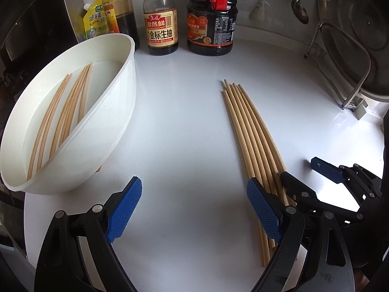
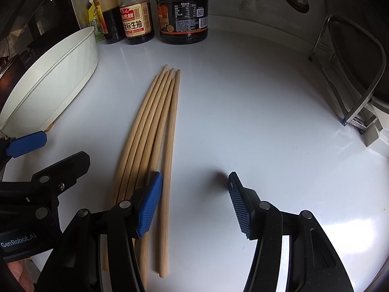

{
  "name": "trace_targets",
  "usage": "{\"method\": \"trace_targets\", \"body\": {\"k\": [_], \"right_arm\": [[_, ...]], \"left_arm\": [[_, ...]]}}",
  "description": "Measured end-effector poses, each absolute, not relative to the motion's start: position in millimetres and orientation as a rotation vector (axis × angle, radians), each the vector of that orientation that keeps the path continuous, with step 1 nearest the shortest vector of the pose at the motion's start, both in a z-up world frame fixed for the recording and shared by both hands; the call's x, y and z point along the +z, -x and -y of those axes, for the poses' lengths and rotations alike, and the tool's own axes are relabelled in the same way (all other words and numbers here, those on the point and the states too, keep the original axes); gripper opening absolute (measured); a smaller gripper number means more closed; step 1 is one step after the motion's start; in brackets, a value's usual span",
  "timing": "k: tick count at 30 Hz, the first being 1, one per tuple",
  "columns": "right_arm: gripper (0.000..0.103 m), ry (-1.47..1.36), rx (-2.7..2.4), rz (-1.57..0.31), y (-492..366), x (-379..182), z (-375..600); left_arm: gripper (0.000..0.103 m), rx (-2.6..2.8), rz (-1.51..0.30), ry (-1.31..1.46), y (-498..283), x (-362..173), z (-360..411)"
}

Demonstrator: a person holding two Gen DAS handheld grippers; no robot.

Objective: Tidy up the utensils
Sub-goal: 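Lower both open tools over the chopstick bundle and separate single chopsticks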

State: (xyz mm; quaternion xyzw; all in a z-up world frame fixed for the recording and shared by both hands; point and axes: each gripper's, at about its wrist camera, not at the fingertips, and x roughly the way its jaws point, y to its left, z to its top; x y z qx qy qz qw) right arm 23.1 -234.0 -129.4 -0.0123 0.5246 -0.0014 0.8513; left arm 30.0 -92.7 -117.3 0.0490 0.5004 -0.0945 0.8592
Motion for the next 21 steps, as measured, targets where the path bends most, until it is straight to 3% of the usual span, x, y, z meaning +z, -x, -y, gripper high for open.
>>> {"method": "trace_targets", "body": {"k": [21], "right_arm": [[0.054,-0.005,-0.025,-1.081,-13,-131,268]], "left_arm": [[0.087,-0.214,-1.087,-0.111,-36,-135,111]]}}
